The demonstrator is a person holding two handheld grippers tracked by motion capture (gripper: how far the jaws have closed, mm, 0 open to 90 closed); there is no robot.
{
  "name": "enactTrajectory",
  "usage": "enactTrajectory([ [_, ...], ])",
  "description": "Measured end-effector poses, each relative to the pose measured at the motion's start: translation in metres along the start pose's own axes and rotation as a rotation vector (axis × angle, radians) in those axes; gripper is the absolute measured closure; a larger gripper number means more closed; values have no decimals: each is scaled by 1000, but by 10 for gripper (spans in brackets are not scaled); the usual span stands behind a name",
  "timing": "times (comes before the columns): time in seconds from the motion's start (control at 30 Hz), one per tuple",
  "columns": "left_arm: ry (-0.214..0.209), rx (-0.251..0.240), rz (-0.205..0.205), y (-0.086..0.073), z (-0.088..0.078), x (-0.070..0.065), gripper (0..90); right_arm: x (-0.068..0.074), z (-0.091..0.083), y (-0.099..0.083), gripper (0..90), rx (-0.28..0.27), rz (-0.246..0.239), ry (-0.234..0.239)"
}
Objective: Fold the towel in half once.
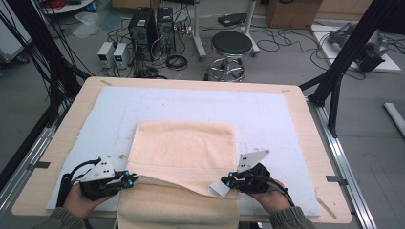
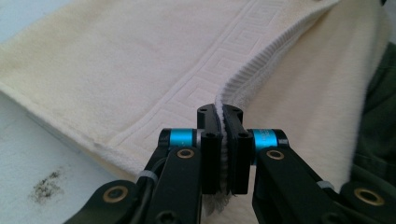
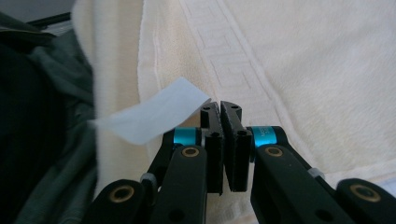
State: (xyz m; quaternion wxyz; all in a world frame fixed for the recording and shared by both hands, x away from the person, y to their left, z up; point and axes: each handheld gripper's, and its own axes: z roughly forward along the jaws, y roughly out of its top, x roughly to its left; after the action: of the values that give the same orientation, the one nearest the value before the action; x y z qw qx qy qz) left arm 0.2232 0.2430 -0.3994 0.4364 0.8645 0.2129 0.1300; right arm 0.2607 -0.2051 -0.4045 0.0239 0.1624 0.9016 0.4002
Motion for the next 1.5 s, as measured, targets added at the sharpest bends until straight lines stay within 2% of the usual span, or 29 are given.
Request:
enactTrajectory([
  [0.13, -10, -16, 23, -2, -21, -20, 859, 19, -11, 3, 881, 9, -43, 21],
  [0.27, -49, 3, 47, -8, -34, -40, 847, 45, -20, 2, 879, 14, -82, 60],
  [0.3, -64, 9, 49, -10, -35, -43, 815, 49, -21, 2, 875, 14, -86, 72],
  [0.37, -72, 13, 43, -11, -36, -46, 684, 51, -23, 1, 830, 6, -83, 81],
  [0.43, -52, 13, 35, -10, -35, -44, 602, 45, -23, -1, 762, -21, -49, 95],
  [0.53, -28, 7, 8, -9, -30, -34, 527, 31, -21, -2, 696, -37, -4, 70],
  [0.67, 16, -9, -27, -7, -19, -16, 492, 8, -15, -2, 616, -52, 25, 2],
  [0.83, 68, -29, -66, 0, -2, 7, 446, -23, -1, 2, 528, -41, 79, -75],
  [0.97, 99, -20, -93, 6, 11, 27, 417, -42, 6, 8, 473, -27, 99, -127],
  [1.13, 117, -15, -116, 12, 23, 47, 397, -61, 7, 13, 425, -43, 116, -167],
  [1.33, 149, -42, -160, 20, 31, 66, 375, -78, 3, 21, 367, -56, 141, -202],
  [1.5, 181, -40, -191, 23, 36, 80, 363, -92, 1, 29, 340, -48, 150, -222],
])
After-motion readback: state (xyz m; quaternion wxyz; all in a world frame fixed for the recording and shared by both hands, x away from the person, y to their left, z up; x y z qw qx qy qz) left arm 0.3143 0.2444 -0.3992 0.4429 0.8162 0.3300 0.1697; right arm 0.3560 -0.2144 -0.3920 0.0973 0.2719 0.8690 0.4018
